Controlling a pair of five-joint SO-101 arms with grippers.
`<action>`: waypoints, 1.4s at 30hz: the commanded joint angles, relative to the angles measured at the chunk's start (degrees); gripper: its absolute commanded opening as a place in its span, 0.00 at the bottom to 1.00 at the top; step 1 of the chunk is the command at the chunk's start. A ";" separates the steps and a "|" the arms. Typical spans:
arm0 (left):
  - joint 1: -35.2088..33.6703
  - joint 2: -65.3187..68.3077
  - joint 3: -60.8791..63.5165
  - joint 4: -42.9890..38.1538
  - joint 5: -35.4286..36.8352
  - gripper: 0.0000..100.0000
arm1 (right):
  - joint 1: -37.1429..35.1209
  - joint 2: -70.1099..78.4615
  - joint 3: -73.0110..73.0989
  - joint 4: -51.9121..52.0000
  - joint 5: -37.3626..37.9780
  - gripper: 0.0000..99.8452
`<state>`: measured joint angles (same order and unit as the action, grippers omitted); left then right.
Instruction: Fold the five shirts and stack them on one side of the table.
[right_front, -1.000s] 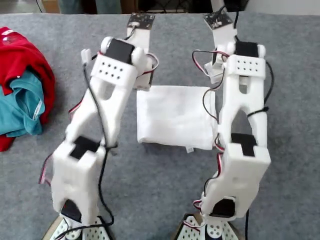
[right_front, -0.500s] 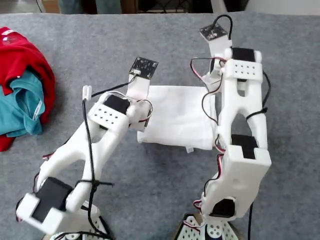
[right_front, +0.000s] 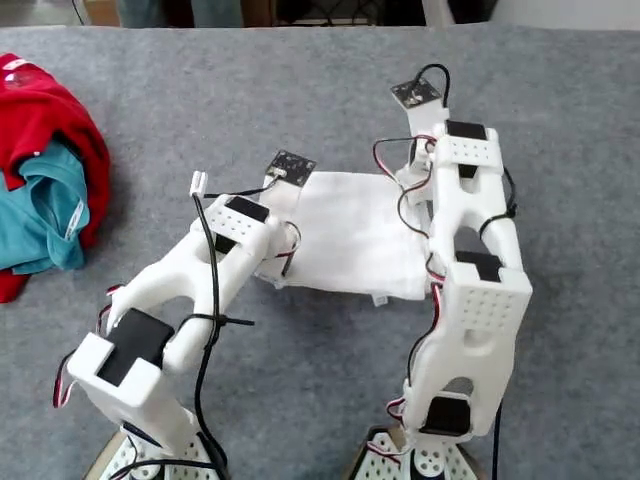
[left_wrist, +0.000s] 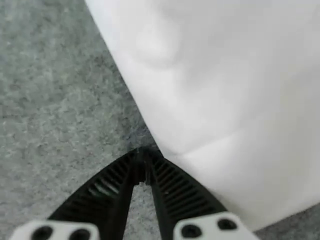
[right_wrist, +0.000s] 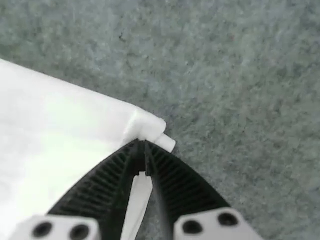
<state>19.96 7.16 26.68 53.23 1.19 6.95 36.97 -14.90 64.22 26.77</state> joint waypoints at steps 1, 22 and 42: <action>-0.48 -2.81 -2.24 2.29 -0.79 0.03 | 1.05 0.04 -1.01 -0.35 0.53 0.01; 5.76 -19.69 18.42 -14.95 -0.44 0.03 | 0.97 1.80 -1.45 -1.32 0.44 0.01; 3.47 -14.07 11.82 -7.47 -0.88 0.03 | 1.14 1.80 -1.36 -1.32 0.09 0.01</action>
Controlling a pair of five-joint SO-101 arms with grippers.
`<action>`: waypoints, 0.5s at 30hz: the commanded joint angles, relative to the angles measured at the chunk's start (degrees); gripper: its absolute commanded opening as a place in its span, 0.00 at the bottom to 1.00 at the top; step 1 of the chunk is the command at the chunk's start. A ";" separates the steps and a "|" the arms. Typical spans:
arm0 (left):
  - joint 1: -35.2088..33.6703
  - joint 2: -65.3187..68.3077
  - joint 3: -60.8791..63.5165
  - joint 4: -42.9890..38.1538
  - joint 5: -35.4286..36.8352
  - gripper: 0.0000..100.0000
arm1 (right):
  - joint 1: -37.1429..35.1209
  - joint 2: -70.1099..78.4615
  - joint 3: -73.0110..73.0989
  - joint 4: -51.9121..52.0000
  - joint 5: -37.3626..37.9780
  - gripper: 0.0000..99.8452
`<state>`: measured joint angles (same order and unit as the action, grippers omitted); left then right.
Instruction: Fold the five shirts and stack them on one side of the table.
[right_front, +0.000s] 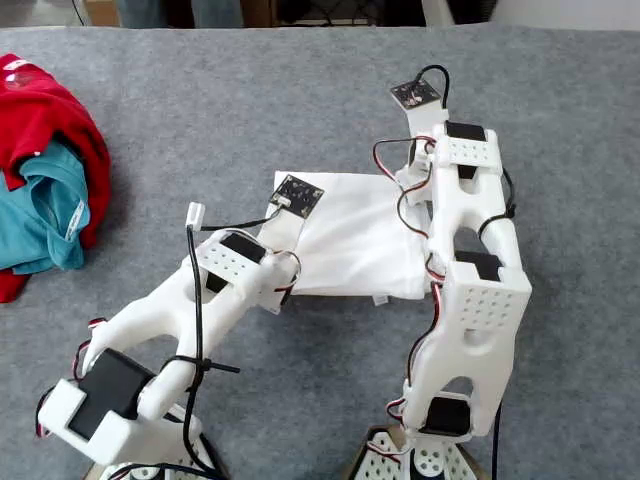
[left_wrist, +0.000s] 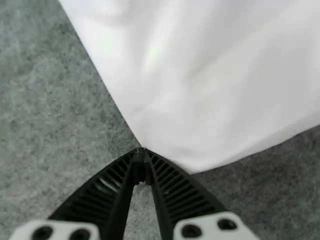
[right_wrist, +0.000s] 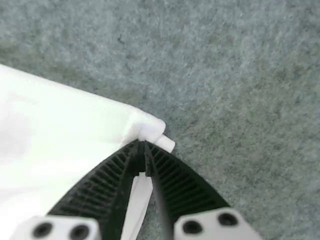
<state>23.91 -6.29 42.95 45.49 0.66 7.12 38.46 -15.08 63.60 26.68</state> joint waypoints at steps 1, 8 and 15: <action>-0.48 -0.79 -6.11 1.58 -0.35 0.03 | 1.05 0.22 -1.19 -0.62 0.18 0.01; -0.75 -7.56 -21.41 12.31 -0.44 0.03 | 1.05 -0.75 -1.10 1.14 0.18 0.01; -8.66 -2.73 -23.96 -2.55 0.97 0.03 | 1.14 -3.03 -2.95 2.29 -4.66 0.01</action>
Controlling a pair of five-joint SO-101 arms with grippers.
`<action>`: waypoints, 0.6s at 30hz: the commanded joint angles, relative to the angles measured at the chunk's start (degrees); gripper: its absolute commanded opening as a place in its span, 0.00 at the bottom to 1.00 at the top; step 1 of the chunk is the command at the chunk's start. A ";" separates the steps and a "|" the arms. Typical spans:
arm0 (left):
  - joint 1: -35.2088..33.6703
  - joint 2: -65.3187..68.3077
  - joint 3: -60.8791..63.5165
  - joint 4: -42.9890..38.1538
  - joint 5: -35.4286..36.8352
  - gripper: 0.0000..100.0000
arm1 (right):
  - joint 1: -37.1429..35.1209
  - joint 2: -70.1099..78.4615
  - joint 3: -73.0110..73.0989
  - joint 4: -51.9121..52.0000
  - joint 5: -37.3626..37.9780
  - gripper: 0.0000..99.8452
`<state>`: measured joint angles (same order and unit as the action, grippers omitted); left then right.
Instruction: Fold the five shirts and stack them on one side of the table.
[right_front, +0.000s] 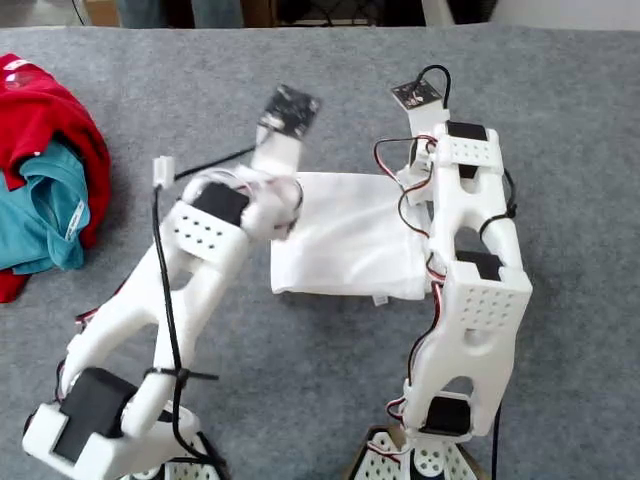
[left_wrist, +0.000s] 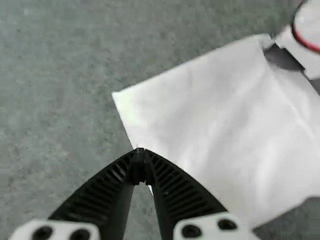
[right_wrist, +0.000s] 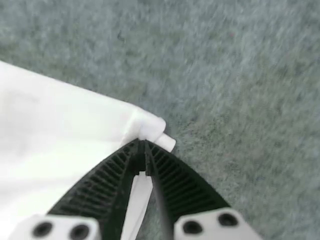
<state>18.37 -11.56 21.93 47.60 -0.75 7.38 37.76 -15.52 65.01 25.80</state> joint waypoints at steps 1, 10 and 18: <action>-3.91 5.27 -3.21 -5.71 5.80 0.03 | 0.88 -3.30 -3.12 0.97 -5.36 0.01; -4.70 28.75 -13.67 -13.89 14.33 0.03 | -0.35 -12.00 -10.59 7.65 -7.82 0.01; -5.14 31.38 -15.25 -11.60 18.99 0.03 | 1.05 -18.95 -14.64 27.96 0.44 0.01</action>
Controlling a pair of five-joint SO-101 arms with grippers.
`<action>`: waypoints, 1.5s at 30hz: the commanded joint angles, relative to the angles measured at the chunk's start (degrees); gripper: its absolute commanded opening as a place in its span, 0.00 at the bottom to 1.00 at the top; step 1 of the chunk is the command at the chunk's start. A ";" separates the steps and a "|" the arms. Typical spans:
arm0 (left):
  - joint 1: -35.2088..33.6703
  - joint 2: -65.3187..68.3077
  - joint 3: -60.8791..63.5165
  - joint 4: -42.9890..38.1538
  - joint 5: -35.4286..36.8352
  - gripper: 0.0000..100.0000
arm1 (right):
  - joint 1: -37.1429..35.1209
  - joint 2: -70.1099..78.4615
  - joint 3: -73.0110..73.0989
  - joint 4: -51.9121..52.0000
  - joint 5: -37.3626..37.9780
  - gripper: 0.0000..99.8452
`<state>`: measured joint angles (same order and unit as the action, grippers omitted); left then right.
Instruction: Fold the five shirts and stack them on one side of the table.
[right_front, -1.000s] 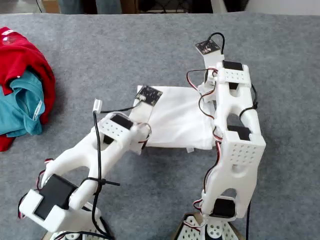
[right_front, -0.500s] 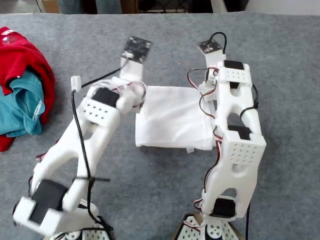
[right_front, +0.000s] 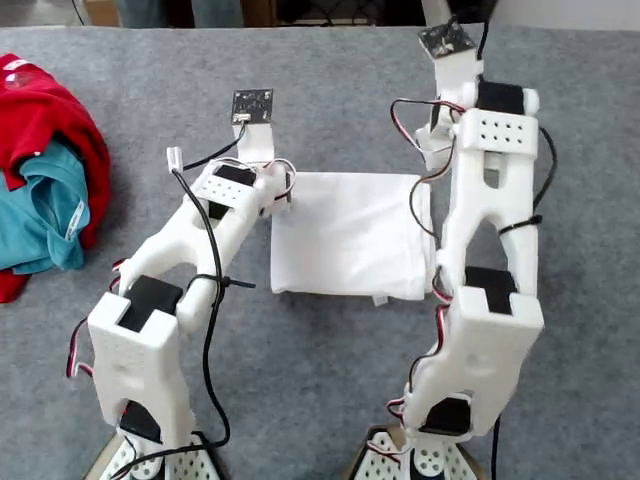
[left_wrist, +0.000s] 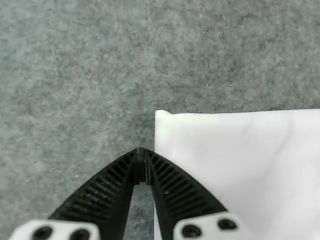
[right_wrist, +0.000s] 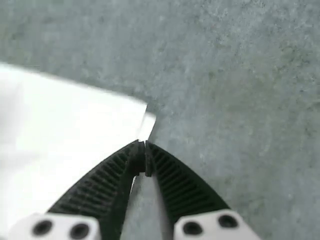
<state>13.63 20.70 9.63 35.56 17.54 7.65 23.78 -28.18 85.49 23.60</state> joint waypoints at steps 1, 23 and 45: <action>-0.31 -0.88 -2.95 0.44 0.70 0.03 | 0.70 -5.85 -0.40 9.41 3.25 0.01; -0.40 -0.26 -4.00 1.05 1.05 0.03 | 3.43 -26.07 64.48 -28.92 3.25 0.01; -0.48 1.58 -7.87 4.92 1.14 0.03 | 6.24 -50.59 63.87 -22.86 3.60 0.01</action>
<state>13.63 23.16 4.97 40.13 18.42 12.84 -18.59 35.91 61.76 26.42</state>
